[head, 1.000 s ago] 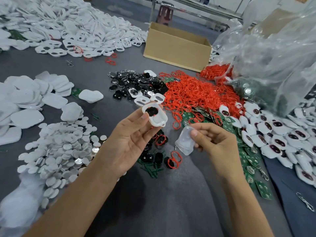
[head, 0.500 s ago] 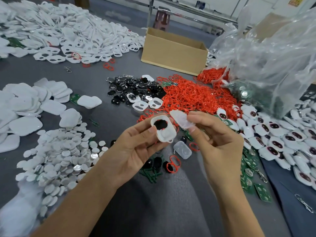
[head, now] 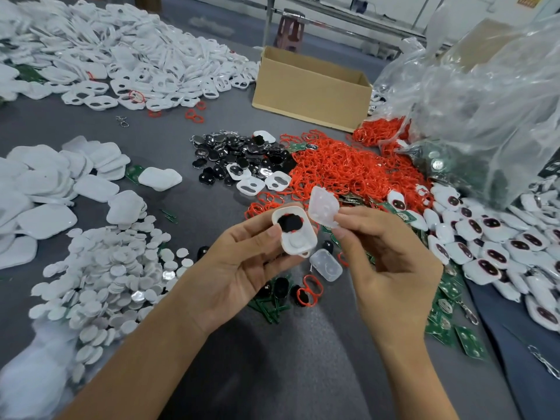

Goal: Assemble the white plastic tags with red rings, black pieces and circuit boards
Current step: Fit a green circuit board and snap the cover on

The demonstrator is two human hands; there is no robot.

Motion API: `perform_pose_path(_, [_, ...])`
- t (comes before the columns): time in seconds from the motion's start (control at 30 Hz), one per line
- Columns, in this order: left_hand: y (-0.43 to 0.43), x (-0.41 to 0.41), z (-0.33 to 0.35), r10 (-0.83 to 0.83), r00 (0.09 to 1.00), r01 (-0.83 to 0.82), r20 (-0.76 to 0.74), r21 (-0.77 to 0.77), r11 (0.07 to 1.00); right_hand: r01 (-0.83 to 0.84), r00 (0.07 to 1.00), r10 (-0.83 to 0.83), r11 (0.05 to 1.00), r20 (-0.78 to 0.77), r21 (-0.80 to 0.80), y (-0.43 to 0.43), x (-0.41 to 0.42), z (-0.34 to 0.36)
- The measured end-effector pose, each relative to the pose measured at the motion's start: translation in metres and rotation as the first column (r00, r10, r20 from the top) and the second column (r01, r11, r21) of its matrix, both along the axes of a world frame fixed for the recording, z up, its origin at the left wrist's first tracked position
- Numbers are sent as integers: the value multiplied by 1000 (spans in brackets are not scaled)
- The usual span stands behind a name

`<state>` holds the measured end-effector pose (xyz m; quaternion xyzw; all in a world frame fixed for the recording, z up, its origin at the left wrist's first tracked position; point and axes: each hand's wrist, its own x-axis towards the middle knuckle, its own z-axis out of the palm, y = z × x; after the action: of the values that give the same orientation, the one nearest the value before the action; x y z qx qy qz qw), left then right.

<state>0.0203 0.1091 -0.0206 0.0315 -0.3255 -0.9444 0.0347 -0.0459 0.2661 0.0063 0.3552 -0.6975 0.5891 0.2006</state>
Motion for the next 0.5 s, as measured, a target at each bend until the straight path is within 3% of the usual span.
perform_pose_path(0.23, [0, -1, -1, 15, 1000, -15, -3, -13, 1000, 103, 980, -82, 989, -183, 110, 0, 3, -1])
perform_pose_path(0.5, [0, 0, 1, 8, 1000, -8, -15, -26, 1000, 135, 944, -96, 985, -316, 105, -3, 8, -4])
